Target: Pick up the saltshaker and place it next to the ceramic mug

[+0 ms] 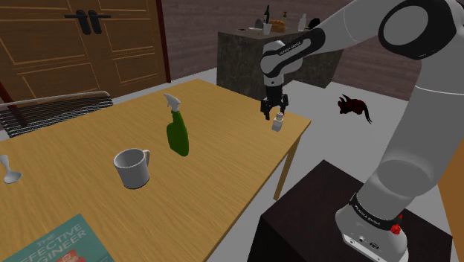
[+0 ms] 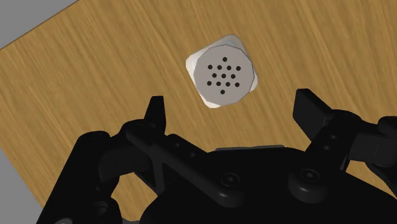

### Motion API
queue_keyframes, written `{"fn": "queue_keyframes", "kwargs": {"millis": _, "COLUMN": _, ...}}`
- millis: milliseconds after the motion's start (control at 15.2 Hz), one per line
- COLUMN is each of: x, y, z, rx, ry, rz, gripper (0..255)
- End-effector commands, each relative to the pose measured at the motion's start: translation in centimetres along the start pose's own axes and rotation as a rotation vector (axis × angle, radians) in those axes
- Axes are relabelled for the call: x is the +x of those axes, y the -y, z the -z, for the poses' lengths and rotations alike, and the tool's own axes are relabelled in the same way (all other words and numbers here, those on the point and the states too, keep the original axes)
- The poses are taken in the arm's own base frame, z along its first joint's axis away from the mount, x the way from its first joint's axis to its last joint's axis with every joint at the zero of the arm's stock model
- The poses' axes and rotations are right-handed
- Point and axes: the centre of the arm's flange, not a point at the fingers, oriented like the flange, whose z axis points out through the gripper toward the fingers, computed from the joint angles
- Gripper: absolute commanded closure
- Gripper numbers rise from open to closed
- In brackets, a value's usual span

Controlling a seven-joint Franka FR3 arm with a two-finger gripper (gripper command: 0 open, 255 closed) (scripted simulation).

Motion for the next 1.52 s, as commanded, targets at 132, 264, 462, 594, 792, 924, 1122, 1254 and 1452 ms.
{"fn": "queue_keyframes", "kwargs": {"millis": 132, "x": 0.0, "y": 0.0, "z": -1.5, "rx": 0.0, "ry": 0.0, "rz": 0.0, "gripper": 0}}
{"fn": "queue_keyframes", "kwargs": {"millis": 264, "x": 0.0, "y": 0.0, "z": -1.5, "rx": 0.0, "ry": 0.0, "rz": 0.0, "gripper": 0}}
{"fn": "queue_keyframes", "kwargs": {"millis": 462, "x": 0.0, "y": 0.0, "z": -1.5, "rx": 0.0, "ry": 0.0, "rz": 0.0, "gripper": 0}}
{"fn": "queue_keyframes", "kwargs": {"millis": 594, "x": 0.0, "y": 0.0, "z": -1.5, "rx": 0.0, "ry": 0.0, "rz": 0.0, "gripper": 255}}
{"fn": "queue_keyframes", "kwargs": {"millis": 792, "x": 0.0, "y": 0.0, "z": -1.5, "rx": 0.0, "ry": 0.0, "rz": 0.0, "gripper": 255}}
{"fn": "queue_keyframes", "kwargs": {"millis": 924, "x": 0.0, "y": 0.0, "z": -1.5, "rx": 0.0, "ry": 0.0, "rz": 0.0, "gripper": 255}}
{"fn": "queue_keyframes", "kwargs": {"millis": 1122, "x": 0.0, "y": 0.0, "z": -1.5, "rx": 0.0, "ry": 0.0, "rz": 0.0, "gripper": 255}}
{"fn": "queue_keyframes", "kwargs": {"millis": 1254, "x": -0.2, "y": -0.1, "z": -1.0, "rx": 0.0, "ry": 0.0, "rz": 0.0, "gripper": 255}}
{"fn": "queue_keyframes", "kwargs": {"millis": 1452, "x": -0.6, "y": -0.2, "z": 0.6, "rx": 0.0, "ry": 0.0, "rz": 0.0, "gripper": 255}}
